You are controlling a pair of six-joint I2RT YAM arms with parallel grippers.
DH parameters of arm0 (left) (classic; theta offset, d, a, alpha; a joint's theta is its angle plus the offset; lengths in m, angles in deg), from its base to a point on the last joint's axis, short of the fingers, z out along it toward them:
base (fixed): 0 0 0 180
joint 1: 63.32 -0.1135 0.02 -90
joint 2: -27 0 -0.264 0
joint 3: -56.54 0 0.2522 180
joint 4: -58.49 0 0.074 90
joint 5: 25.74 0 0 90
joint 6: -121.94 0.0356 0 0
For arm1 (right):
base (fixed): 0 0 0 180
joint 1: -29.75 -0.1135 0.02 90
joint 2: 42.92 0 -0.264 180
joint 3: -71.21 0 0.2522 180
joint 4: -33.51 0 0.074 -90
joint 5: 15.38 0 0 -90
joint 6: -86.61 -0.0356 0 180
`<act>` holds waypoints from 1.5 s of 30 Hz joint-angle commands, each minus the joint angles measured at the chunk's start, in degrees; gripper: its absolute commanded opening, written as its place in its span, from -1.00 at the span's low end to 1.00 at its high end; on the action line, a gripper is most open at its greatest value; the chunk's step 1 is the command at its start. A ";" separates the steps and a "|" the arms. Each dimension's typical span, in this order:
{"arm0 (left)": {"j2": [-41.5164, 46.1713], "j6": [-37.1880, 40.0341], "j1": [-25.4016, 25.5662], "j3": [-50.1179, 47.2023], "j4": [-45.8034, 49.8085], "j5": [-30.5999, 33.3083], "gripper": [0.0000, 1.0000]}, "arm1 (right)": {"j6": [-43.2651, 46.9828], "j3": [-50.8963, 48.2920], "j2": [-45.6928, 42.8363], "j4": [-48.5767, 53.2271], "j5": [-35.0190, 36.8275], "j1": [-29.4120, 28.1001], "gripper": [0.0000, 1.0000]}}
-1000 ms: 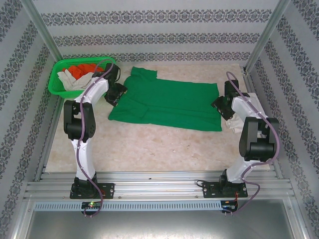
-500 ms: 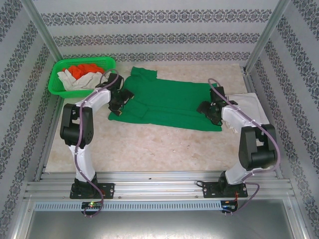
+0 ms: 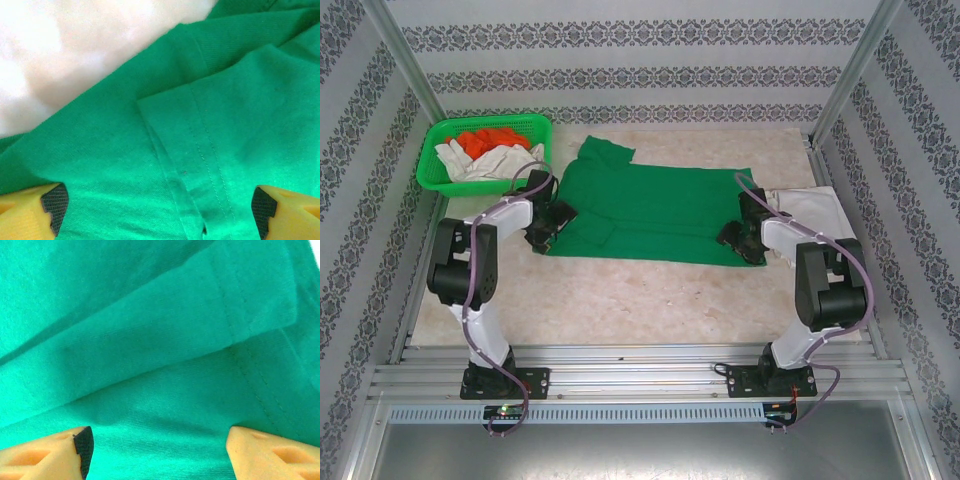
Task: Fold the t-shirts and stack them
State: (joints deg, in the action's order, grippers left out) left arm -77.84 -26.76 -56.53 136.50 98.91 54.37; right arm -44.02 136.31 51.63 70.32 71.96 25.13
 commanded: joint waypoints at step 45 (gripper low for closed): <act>-36.64 -10.67 4.00 64.48 35.14 11.20 -0.45 | -2.93 4.96 -7.11 8.32 -4.02 -2.61 0.46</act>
State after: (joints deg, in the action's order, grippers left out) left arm -112.65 -35.02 -51.44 197.50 127.50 64.09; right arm -46.73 139.78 43.65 78.52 68.66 21.76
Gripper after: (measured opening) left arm 0.284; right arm 0.731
